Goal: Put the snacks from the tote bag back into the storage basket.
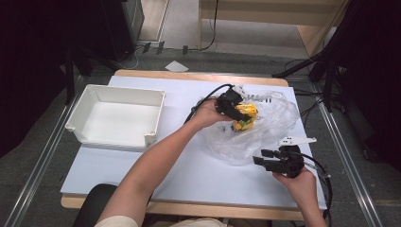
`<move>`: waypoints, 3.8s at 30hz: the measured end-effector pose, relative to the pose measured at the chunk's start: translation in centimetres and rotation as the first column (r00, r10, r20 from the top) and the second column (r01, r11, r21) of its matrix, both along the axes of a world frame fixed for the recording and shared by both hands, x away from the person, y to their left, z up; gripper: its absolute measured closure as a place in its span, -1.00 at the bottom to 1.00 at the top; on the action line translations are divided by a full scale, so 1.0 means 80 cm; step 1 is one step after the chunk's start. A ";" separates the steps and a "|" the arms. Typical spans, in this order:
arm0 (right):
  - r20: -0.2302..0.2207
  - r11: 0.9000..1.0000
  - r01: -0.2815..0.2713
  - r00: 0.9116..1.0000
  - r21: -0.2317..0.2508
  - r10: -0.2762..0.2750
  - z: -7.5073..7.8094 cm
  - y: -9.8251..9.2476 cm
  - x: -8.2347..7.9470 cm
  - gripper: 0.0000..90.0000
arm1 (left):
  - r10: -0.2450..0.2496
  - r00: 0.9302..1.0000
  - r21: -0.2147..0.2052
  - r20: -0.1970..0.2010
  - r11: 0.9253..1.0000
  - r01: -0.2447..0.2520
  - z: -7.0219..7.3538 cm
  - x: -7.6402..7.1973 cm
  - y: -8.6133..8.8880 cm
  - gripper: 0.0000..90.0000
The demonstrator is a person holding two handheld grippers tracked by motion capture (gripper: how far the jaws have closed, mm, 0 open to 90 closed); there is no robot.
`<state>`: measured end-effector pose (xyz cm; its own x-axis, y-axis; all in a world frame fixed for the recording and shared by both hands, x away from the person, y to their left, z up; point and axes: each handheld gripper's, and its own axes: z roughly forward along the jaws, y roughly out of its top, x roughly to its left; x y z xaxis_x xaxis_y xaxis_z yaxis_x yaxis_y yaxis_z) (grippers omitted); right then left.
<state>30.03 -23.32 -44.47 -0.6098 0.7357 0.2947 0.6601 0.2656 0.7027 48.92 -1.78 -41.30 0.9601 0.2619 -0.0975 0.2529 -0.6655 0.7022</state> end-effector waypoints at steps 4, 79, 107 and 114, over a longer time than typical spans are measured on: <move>0.000 1.000 -0.004 1.000 0.002 0.004 -0.001 0.001 0.000 0.07 | 0.011 0.999 -0.002 -0.031 1.000 -0.011 0.001 0.003 0.003 0.17; 0.014 1.000 -0.017 1.000 0.018 0.017 -0.002 0.006 -0.002 0.08 | 0.136 0.983 -0.017 -0.124 0.990 -0.139 0.119 -0.007 0.111 0.17; 0.001 1.000 -0.024 1.000 0.012 0.024 -0.005 0.008 -0.001 0.09 | 0.215 0.971 -0.039 -0.108 0.975 -0.220 0.128 -0.011 0.184 0.17; 0.003 1.000 -0.028 1.000 0.007 0.028 -0.005 0.008 0.000 0.09 | 0.223 0.970 -0.034 -0.098 0.973 -0.227 0.131 -0.015 0.202 0.17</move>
